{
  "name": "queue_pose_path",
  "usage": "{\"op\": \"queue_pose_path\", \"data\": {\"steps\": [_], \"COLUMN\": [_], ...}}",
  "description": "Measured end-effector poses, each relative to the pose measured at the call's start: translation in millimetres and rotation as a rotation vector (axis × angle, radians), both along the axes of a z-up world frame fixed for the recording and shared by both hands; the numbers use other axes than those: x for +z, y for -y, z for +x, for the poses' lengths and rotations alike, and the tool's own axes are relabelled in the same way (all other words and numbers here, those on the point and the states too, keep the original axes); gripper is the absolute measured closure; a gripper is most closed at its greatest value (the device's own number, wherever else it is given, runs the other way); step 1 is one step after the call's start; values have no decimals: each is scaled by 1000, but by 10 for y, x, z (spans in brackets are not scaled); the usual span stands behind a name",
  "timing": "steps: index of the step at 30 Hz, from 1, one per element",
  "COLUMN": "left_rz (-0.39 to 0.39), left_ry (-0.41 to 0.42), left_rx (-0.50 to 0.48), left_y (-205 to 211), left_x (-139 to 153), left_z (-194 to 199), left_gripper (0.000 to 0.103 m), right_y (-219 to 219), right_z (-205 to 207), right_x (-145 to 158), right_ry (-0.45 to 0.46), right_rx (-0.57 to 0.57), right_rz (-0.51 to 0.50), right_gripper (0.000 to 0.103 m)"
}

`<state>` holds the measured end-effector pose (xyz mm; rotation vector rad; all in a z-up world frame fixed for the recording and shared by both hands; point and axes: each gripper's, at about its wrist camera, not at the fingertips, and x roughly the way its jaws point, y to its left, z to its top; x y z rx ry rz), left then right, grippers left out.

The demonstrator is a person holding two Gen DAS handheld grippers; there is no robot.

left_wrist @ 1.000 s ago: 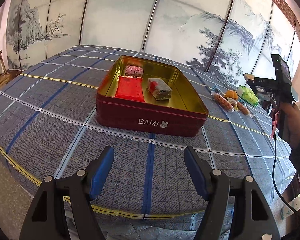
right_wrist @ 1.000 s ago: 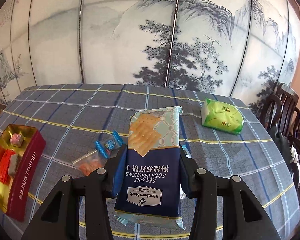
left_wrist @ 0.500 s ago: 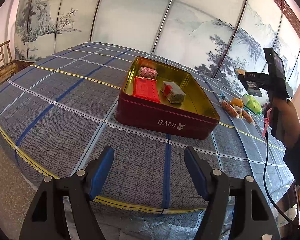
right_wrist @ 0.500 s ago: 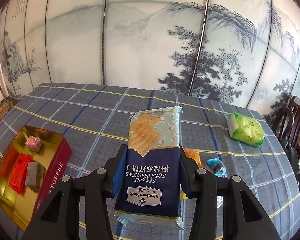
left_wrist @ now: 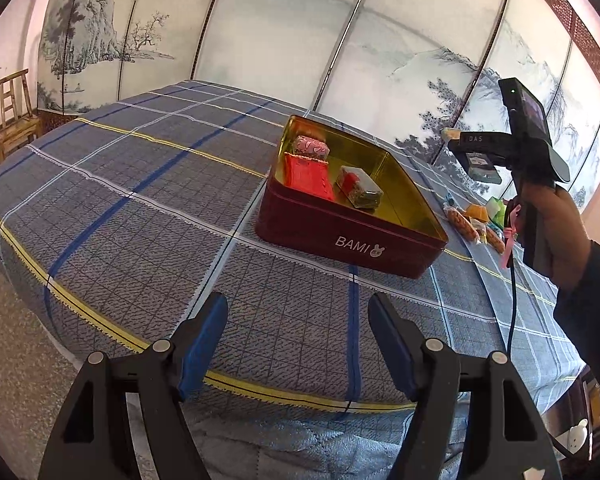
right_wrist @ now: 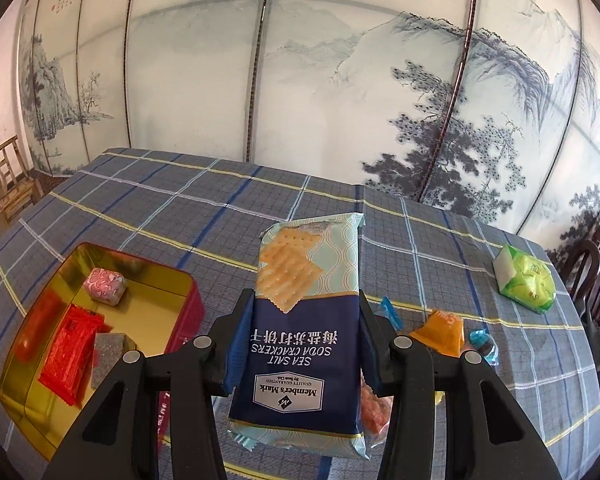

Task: Organize snacks
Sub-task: 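Carry the cracker pack into the gold tin and open the right tool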

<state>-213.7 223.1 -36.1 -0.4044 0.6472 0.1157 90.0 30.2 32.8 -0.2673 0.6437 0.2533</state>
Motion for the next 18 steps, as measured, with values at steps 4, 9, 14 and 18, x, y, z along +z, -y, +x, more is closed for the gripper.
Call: {"op": "queue_pose_path", "data": {"steps": [4, 9, 14, 18], "left_rz": [-11, -17, -24, -26], "left_ry": [3, 4, 1, 1], "left_rx": [22, 41, 50, 55], "left_y": [-66, -129, -170, -186], "left_x": [1, -2, -18, -25], "left_z": [-62, -132, -169, -192], "left_gripper": [34, 34, 34, 34], "right_y": [-183, -442, -663, -794], "right_z": [-53, -146, -216, -252], "right_x": [-39, -61, -77, -98], "right_ry": [-8, -13, -18, -22], "right_rx": [29, 69, 102, 121], "right_rz": [-1, -2, -5, -12], "right_gripper": [56, 55, 55, 55]}}
